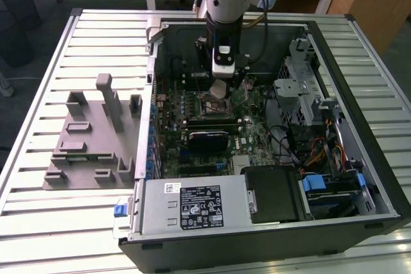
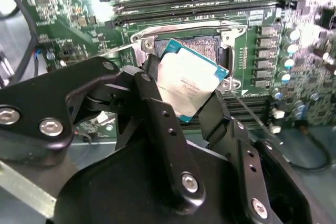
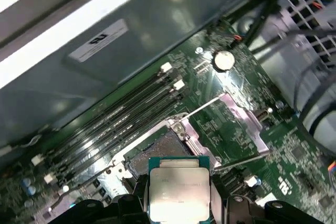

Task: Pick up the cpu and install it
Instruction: 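Place the cpu into insertion slot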

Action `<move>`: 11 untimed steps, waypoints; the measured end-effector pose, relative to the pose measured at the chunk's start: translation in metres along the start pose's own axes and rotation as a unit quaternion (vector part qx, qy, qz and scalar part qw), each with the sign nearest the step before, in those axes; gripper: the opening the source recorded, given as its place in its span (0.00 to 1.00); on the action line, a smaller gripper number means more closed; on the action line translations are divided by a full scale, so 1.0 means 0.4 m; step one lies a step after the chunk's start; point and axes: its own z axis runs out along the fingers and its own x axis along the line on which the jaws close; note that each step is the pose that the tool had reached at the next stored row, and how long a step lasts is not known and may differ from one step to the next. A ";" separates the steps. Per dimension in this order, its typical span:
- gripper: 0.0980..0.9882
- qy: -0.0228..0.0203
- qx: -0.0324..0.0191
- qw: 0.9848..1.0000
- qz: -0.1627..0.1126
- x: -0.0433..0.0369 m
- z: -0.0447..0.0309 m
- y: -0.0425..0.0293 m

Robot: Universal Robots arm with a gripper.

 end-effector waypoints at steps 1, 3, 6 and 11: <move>0.50 0.000 0.000 1.000 0.009 0.000 0.000 0.000; 0.50 -0.001 0.001 1.000 0.027 0.000 0.000 0.000; 0.50 -0.002 0.001 0.999 0.054 0.000 0.001 0.000; 0.50 -0.004 0.003 0.995 0.097 0.000 0.001 0.000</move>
